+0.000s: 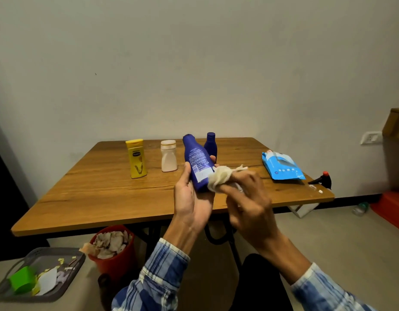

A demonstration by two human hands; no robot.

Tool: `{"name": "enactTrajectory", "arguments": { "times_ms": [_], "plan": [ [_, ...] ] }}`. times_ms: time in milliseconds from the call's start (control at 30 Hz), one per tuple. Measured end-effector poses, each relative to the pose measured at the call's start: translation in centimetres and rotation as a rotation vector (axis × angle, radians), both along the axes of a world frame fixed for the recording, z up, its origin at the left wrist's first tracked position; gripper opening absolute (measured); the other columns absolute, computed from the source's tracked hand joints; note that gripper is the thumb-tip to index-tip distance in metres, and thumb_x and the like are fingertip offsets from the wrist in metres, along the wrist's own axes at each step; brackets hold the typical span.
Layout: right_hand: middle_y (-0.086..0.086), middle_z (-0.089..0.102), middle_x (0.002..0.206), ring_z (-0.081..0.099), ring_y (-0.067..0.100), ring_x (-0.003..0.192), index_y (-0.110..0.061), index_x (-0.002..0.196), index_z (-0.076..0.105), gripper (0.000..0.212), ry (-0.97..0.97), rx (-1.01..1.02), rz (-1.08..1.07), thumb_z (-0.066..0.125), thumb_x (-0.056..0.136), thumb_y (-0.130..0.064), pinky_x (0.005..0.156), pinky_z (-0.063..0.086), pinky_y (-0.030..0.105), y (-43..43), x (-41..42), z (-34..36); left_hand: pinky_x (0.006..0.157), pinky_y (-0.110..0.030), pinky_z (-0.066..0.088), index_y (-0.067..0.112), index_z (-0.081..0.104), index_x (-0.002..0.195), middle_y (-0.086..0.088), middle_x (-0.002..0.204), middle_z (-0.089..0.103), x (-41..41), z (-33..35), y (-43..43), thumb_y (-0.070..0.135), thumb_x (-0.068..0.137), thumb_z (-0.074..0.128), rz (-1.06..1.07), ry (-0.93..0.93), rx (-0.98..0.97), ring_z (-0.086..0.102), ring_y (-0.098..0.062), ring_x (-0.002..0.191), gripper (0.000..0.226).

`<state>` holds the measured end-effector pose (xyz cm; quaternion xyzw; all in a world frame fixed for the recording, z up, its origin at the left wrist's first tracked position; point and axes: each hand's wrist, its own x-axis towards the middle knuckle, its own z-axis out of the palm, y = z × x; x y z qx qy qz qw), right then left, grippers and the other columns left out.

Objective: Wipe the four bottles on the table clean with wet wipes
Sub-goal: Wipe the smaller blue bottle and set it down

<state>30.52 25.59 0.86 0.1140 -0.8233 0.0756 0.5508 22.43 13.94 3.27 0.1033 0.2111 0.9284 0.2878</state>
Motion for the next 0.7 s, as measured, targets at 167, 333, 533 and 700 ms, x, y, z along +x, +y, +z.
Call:
{"name": "enactTrajectory", "arguments": {
  "times_ms": [167, 333, 533, 700],
  "plan": [
    [0.013, 0.061, 0.117, 0.054, 0.02, 0.115, -0.003, 0.11, 0.071, 0.023, -0.055, -0.067, 0.096, 0.065, 0.088, -0.003, 0.097, 0.049, 0.026, -0.7, 0.4, 1.6, 0.077, -0.032, 0.06, 0.008, 0.058, 0.128, -0.013, 0.105, 0.073, 0.4, -0.9, 0.3, 0.037, 0.098, 0.047, 0.208, 0.351, -0.247, 0.071, -0.021, 0.089, 0.043],
    [0.007, 0.058, 0.12, 0.057, 0.015, 0.112, -0.008, 0.118, 0.07, 0.027, -0.047, -0.417, 0.152, 0.061, 0.093, -0.009, 0.089, 0.057, 0.027, 0.5, -1.1, 5.6, 0.076, -0.031, 0.057, 0.01, 0.058, 0.12, -0.005, 0.099, 0.073, 1.1, -1.9, 0.6, 0.032, 0.104, 0.038, 0.214, 0.68, -0.383, 0.07, -0.018, 0.086, 0.034],
    [0.009, 0.057, 0.118, 0.054, 0.015, 0.112, -0.005, 0.113, 0.07, 0.027, -0.138, -0.182, 0.14, 0.063, 0.088, 0.0, 0.092, 0.051, 0.02, -0.7, -0.2, 3.9, 0.081, -0.032, 0.057, 0.01, 0.054, 0.129, -0.009, 0.108, 0.069, 0.1, -1.6, 0.1, 0.038, 0.103, 0.047, 0.274, 0.536, -0.326, 0.067, -0.019, 0.094, 0.039],
    [0.005, 0.058, 0.115, 0.055, 0.014, 0.111, -0.005, 0.108, 0.074, 0.026, -0.217, -0.141, 0.198, 0.063, 0.084, -0.001, 0.093, 0.051, 0.024, -0.9, 0.9, 0.8, 0.079, -0.04, 0.05, 0.009, 0.054, 0.13, -0.013, 0.103, 0.065, 0.0, -1.7, 0.1, 0.045, 0.099, 0.049, 0.341, 0.62, -0.38, 0.061, -0.028, 0.089, 0.048]
  ]
}}
